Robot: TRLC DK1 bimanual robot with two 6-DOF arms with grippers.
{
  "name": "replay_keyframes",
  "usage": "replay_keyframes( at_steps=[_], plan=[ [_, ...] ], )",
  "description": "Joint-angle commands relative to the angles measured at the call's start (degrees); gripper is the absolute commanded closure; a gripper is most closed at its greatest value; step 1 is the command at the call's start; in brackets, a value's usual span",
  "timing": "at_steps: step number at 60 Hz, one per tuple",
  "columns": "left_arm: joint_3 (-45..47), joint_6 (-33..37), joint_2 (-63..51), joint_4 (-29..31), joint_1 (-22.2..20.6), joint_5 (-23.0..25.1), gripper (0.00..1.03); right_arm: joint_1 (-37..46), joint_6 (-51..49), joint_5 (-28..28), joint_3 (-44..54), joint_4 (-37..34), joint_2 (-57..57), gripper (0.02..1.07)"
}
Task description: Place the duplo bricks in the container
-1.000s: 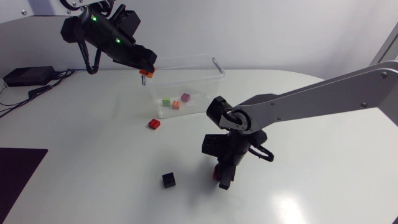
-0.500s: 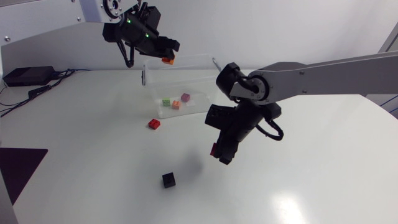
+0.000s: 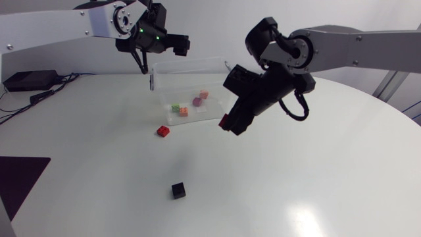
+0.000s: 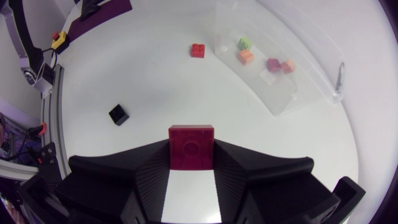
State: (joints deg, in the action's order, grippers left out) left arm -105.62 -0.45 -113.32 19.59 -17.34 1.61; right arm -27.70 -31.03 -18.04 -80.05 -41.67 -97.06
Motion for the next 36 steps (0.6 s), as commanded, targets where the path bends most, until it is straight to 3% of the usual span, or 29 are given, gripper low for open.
replay_keyframes(
  at_steps=[1,19,36],
  plan=[
    [4.2,-0.7,7.1,0.1,1.9,-0.5,0.05,1.1,3.1,-0.5,-3.7,1.7,0.6,0.87],
    [28.5,8.0,22.0,0.9,6.9,0.2,0.05,2.4,9.6,-1.6,-14.3,5.4,-4.4,0.87],
    [43.2,12.8,23.7,-3.5,9.3,5.2,0.05,2.6,14.6,-1.6,-18.8,9.9,-8.8,0.87]
  ],
)
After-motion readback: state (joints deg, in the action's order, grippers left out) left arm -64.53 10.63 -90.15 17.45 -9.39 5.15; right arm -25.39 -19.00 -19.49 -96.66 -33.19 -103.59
